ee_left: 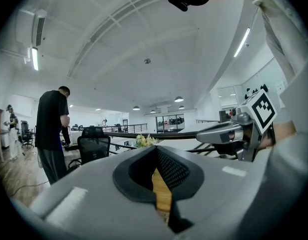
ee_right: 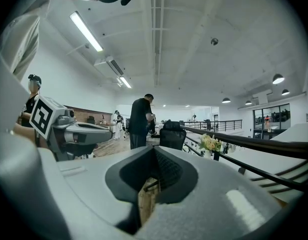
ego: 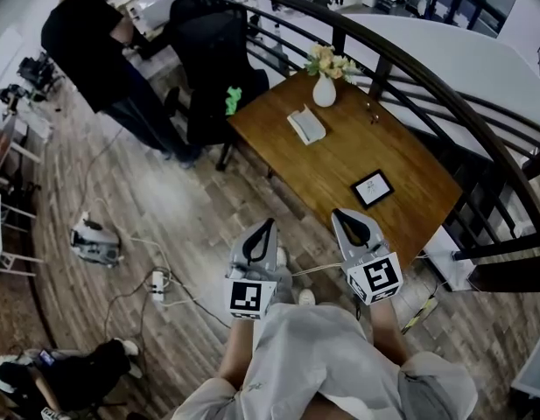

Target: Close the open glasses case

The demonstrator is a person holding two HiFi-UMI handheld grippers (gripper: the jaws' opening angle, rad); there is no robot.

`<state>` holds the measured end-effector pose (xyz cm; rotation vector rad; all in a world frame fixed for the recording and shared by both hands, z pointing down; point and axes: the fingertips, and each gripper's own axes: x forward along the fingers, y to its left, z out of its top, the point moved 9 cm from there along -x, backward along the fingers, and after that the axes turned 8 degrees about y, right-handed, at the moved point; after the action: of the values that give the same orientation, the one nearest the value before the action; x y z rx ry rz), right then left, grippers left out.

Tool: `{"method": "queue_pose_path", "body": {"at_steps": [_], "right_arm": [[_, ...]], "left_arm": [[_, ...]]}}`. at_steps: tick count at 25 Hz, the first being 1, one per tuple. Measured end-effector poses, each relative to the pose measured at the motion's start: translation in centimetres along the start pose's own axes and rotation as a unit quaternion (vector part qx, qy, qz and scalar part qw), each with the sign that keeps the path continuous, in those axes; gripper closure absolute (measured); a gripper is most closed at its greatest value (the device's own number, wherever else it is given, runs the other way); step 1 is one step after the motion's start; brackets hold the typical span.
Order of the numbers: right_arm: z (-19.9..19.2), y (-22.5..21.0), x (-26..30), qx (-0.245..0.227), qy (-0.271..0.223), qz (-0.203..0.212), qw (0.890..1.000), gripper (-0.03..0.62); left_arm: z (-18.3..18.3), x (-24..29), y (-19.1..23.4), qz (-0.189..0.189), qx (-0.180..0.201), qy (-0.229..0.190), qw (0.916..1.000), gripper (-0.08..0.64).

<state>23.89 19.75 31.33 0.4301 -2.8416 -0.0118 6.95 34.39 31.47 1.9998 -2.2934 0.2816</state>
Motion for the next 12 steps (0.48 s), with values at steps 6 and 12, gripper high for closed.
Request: {"method": "queue_pose_path", "body": {"at_steps": [6,12], "right_arm": [[1.1,-1.6,4.3,0.001,0.004,-0.014,1.000,0.589],[2.8,-2.6,8.9,0.006,0.006,-0.029,1.000,0.589]], "left_arm": [[0.6,3.9,3.6,-0.015,-0.005,-0.011,0.9998,0.541],[1.6,7.4,7.9,-0.036,-0.006,-0.015,0.9992,0.541]]}}
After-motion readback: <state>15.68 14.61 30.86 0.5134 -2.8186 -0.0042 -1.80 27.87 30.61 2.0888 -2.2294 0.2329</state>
